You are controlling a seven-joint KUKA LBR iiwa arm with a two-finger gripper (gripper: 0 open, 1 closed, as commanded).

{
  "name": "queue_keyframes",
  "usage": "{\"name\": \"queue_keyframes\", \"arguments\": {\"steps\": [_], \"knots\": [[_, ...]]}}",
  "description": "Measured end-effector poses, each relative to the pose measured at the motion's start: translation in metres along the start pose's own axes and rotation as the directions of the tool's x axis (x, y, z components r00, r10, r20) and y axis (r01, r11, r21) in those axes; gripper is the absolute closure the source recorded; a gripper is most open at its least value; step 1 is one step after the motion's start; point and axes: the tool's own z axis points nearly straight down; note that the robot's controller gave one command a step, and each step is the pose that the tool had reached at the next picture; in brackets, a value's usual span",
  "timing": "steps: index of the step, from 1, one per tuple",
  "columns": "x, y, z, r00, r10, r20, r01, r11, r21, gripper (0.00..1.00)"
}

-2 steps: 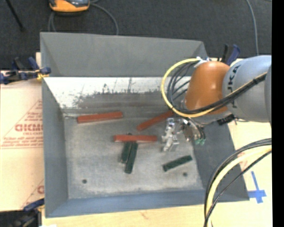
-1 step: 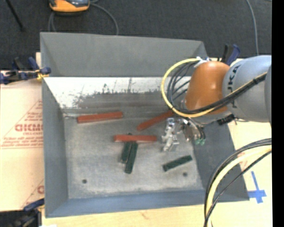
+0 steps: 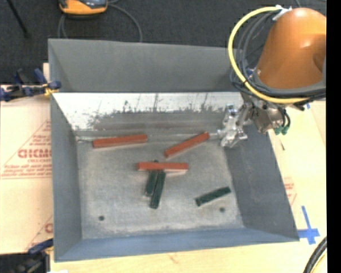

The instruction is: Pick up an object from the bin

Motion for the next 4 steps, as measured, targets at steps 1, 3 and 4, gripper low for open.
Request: {"name": "queue_keyframes", "arguments": {"steps": [1, 3, 4], "knots": [[0.001, 0.000, 0.004, 1.000, 0.001, -0.006, -0.001, 1.000, -0.002, 1.00], [-0.008, 0.009, 0.095, 0.999, 0.046, -0.007, -0.046, 0.999, -0.003, 0.00], [-0.008, 0.009, 0.095, 0.999, 0.046, -0.007, -0.046, 0.999, -0.003, 0.00]]}}
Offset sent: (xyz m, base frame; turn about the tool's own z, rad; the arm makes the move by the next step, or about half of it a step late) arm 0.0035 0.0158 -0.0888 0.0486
